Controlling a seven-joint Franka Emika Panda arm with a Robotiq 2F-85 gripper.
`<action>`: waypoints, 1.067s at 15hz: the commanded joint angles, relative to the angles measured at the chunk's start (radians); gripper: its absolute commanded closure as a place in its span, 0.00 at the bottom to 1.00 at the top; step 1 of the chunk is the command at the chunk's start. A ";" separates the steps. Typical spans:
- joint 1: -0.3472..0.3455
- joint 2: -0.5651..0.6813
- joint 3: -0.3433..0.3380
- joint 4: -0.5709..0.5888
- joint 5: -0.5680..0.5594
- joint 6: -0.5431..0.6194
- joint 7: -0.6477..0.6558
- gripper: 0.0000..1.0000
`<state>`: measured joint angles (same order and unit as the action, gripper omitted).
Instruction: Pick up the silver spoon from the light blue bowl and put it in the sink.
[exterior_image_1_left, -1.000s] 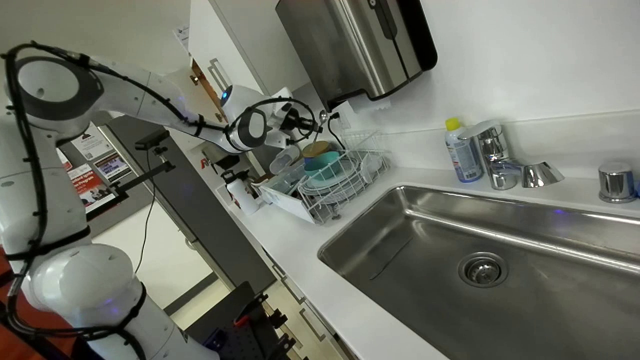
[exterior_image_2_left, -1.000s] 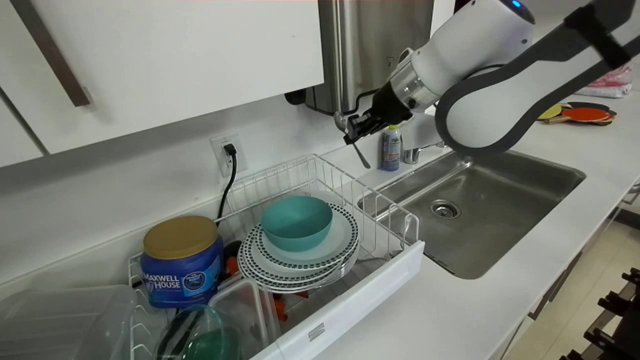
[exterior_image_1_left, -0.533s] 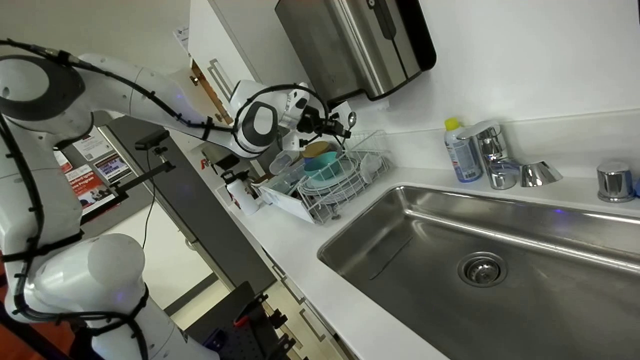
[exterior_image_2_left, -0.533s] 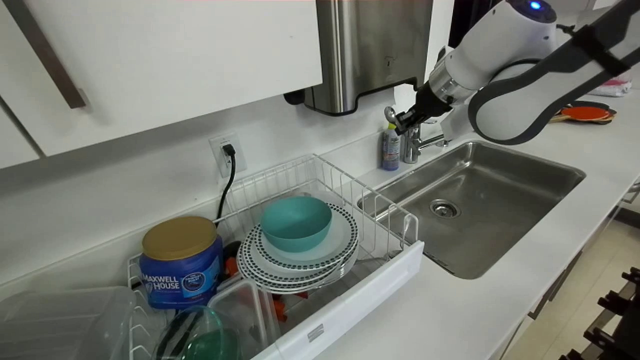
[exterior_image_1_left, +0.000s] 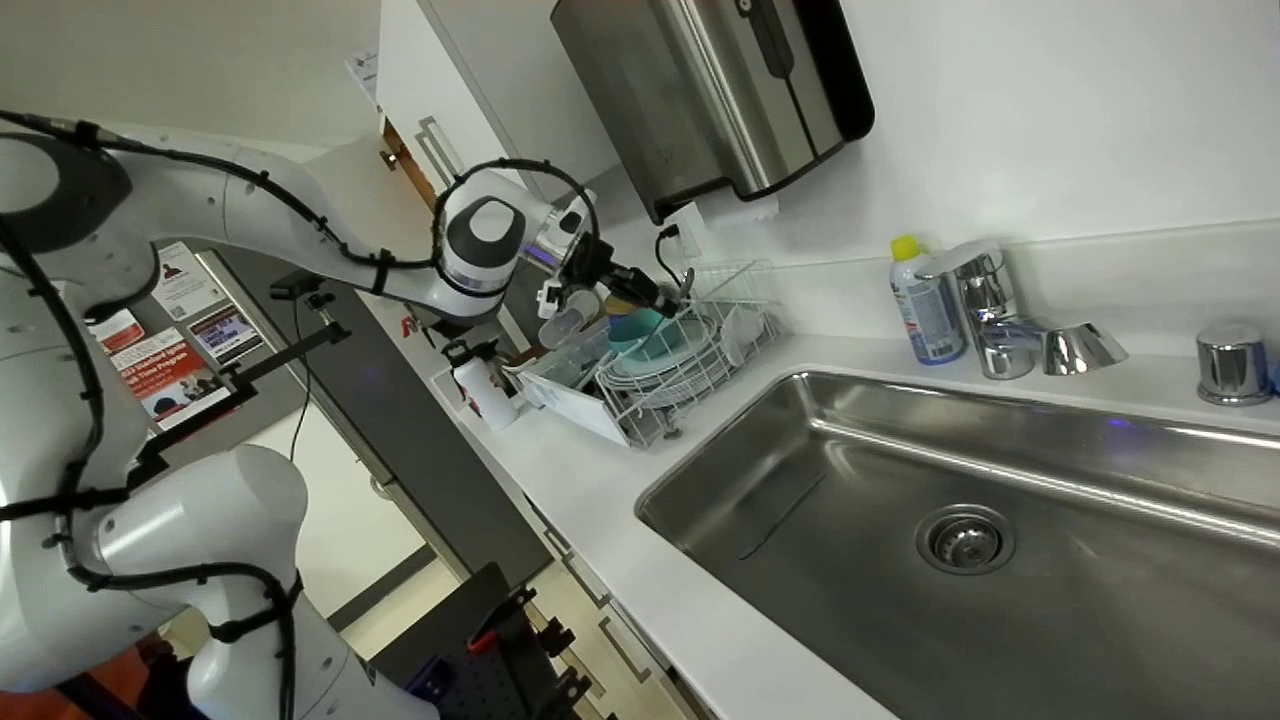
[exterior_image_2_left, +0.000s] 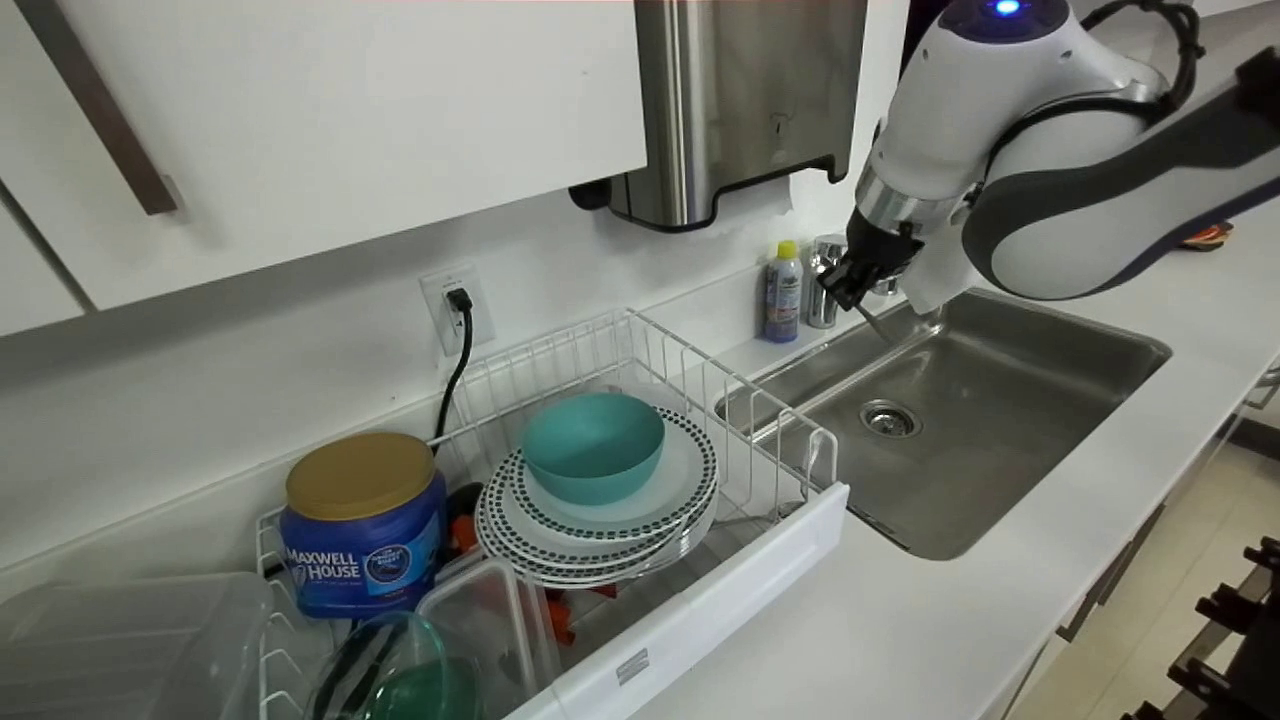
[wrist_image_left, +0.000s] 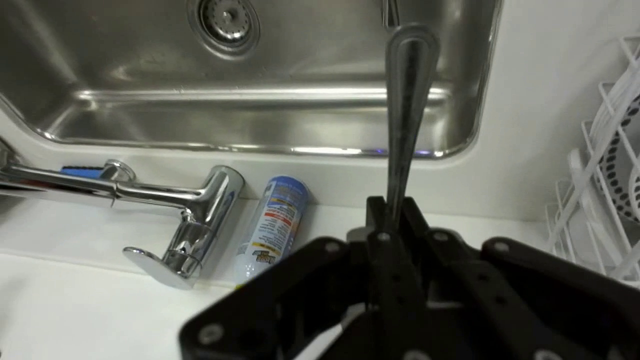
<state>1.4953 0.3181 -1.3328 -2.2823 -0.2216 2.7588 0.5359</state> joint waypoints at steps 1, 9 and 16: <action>0.025 0.000 -0.013 -0.003 0.000 -0.009 0.006 0.92; -0.119 0.054 0.085 0.034 0.055 -0.067 -0.005 0.98; -0.570 0.170 0.407 0.121 0.124 -0.107 0.021 0.98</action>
<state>1.0862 0.4216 -1.0467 -2.2335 -0.1266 2.6887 0.5401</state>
